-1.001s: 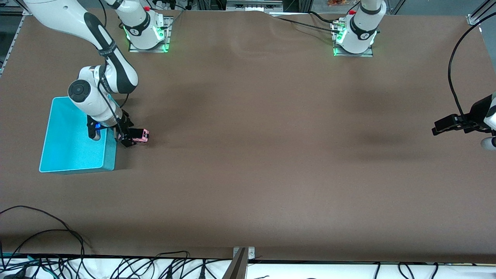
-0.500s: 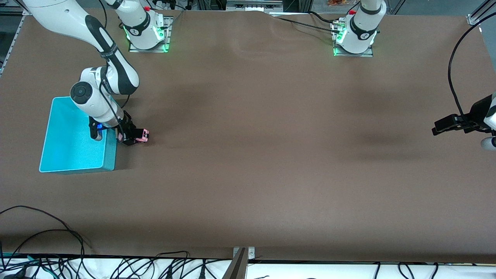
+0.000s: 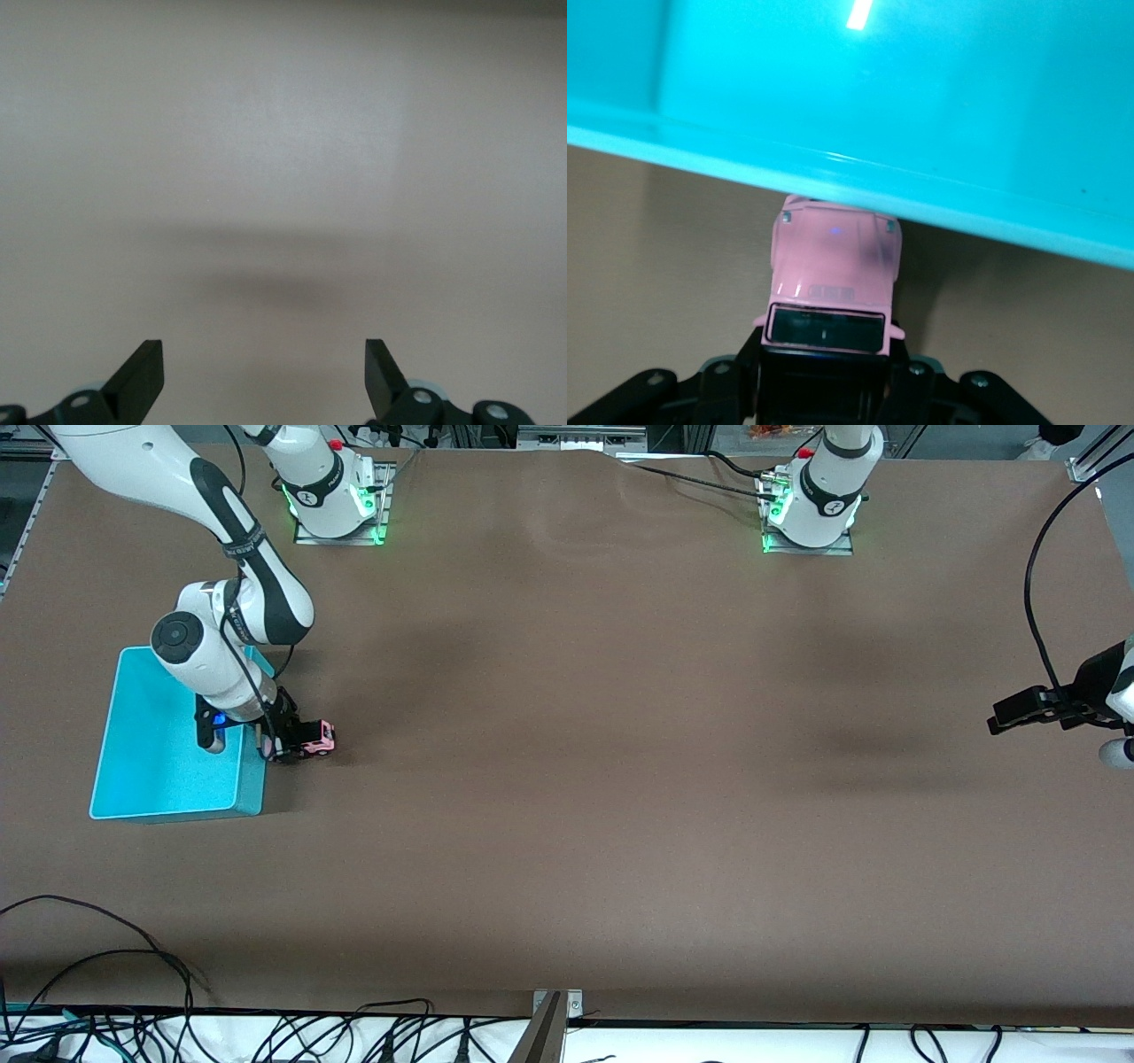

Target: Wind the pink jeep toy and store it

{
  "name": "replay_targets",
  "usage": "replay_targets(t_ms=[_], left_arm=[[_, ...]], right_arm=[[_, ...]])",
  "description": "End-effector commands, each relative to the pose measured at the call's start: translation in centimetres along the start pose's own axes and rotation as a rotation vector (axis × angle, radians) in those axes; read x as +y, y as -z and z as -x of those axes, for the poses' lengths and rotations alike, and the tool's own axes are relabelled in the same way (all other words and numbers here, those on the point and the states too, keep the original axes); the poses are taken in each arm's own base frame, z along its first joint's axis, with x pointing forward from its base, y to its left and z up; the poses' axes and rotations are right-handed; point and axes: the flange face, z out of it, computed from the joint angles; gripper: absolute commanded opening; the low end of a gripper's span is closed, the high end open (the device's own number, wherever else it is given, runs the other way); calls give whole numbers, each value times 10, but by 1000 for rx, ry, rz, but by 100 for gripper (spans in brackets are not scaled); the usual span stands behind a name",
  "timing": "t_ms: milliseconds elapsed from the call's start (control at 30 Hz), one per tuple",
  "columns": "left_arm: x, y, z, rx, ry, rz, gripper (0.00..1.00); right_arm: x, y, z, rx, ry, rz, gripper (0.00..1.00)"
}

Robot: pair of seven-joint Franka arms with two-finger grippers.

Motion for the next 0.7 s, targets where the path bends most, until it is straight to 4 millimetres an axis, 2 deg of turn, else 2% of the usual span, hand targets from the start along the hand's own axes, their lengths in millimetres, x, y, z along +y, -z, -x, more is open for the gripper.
replay_targets(t_ms=[0,200,334,400,667], left_arm=[[0,4,9,-2,-13,22,100],[0,4,9,-2,-12,22,100],[0,4,9,-3,-12,22,100],[0,4,9,-2,-12,22,100],[0,4,9,-3,-10,22,100]], right_arm=[[-10,20,0,16,4,-29,0],[-27,35,-3,18,13,-7,0],[-46,47,8,15,51,-9,0],[-52,54,5,18,55,-19,0],[-64,66,11,23,117,-47,0]])
